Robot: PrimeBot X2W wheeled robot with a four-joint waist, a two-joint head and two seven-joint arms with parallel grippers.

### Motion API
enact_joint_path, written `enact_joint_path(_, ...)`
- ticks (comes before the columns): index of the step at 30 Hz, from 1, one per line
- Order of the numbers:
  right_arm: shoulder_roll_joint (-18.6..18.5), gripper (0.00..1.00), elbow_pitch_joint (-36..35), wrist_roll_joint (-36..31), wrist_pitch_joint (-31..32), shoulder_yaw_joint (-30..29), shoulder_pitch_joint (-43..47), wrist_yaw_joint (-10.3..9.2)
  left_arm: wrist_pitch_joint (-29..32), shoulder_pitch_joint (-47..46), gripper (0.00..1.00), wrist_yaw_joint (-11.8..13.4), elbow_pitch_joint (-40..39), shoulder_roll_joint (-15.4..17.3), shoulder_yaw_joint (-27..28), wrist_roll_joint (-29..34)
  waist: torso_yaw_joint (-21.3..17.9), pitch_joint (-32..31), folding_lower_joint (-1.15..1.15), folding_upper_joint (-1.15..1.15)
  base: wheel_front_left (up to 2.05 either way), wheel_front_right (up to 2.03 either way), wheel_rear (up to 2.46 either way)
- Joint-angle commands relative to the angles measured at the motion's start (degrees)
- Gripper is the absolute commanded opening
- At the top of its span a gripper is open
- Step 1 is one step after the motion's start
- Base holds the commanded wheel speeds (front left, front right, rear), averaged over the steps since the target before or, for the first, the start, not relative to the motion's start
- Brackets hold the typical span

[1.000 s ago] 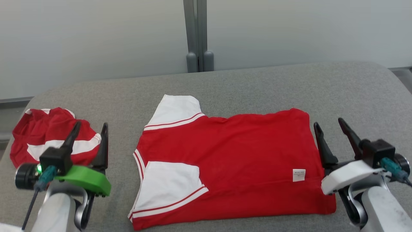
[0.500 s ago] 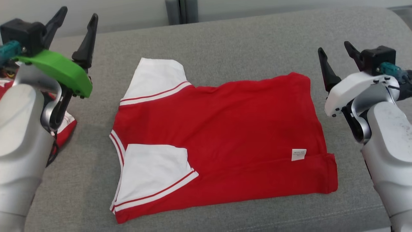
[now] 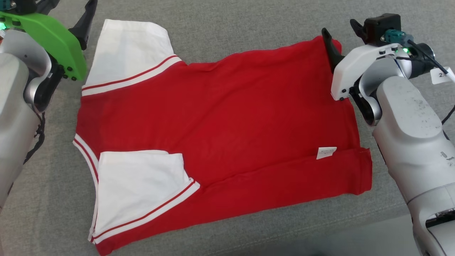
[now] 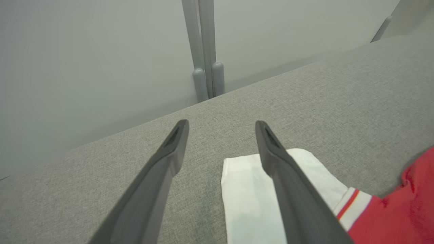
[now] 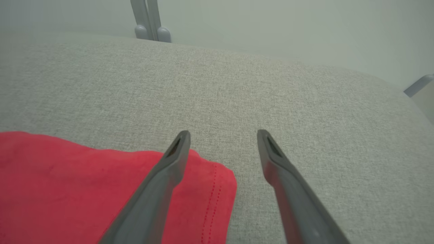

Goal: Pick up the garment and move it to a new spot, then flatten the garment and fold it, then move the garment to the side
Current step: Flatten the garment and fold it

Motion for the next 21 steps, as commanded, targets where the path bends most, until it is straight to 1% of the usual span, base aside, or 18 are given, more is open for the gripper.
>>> enact_joint_path(1,0.5,1.0,0.9,0.5,-0.5,0.8,-1.7,-0.1,0.0,-1.2,1.0,-0.2,1.3,1.0,-1.1,-0.8,-3.4,3.3,-0.02,0.0,0.0,0.0,0.0)
enact_joint_path(4,1.5,1.0,2.7,1.0,-1.2,2.2,-3.5,-0.11,-0.1,-1.3,1.0,-0.2,2.9,1.1,-3.5,-2.9,-4.1,3.8,-0.02,0.0,0.0,0.0,0.0)
enact_joint_path(7,2.1,1.0,4.7,1.4,-1.8,3.7,-5.3,-0.11,0.1,-1.4,1.0,-0.2,4.7,2.0,-5.7,-4.6,-4.4,4.2,-0.02,0.0,0.0,0.0,0.0)
enact_joint_path(11,3.1,1.0,7.1,2.0,-2.5,5.5,-7.2,-0.11,0.1,-1.6,1.0,-0.2,5.9,2.4,-8.4,-6.9,-4.7,4.9,-0.02,0.0,0.0,0.0,0.0)
enact_joint_path(21,3.9,1.0,13.6,4.2,-2.1,8.8,-9.5,-0.11,-1.4,-4.0,1.0,-0.2,9.5,2.2,-12.8,-10.5,-5.2,6.1,-0.02,0.0,0.0,0.0,0.0)
